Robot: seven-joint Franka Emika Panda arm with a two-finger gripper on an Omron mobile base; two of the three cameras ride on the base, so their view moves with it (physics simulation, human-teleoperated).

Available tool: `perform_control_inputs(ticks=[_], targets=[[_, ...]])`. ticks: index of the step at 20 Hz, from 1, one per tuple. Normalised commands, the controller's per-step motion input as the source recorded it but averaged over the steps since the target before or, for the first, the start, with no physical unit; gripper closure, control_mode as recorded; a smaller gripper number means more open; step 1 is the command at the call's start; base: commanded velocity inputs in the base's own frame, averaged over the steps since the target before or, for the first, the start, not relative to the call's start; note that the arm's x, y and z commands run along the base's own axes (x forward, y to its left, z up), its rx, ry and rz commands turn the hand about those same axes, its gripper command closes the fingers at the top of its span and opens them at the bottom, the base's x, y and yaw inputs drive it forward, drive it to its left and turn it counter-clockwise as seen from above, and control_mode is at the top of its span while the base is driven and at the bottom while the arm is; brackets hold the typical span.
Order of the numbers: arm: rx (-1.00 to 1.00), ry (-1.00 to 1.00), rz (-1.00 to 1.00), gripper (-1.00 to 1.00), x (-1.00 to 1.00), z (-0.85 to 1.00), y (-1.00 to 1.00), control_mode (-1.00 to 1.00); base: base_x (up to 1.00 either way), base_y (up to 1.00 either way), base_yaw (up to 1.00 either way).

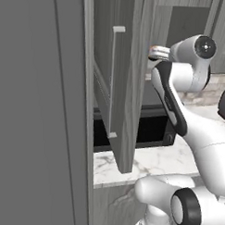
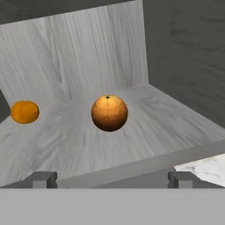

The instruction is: Pick the oranges from the cabinet and place them in one bowl. Pick the avocado from the sink and place it in the other bowl.

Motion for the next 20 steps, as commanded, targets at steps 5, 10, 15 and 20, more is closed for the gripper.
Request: perform_control_inputs(ticks=[5,10,15,20], targets=[[0.00,0.01,0.00,-1.00,0.22,0.00,-0.02,-1.00,0.00,0.00,0.00],[0.00,0.02,0.00,-1.00,0.21,0.00,-0.02,-1.00,0.00,0.00,0.00],[0.00,0.05,0.00,-1.00,0.17,0.00,0.00,-1.00,0.00,0.00,0.00],[0.00,0.08,0.00,-1.00,0.15,0.00,0.00,-1.00,0.00,0.00,0.00]])
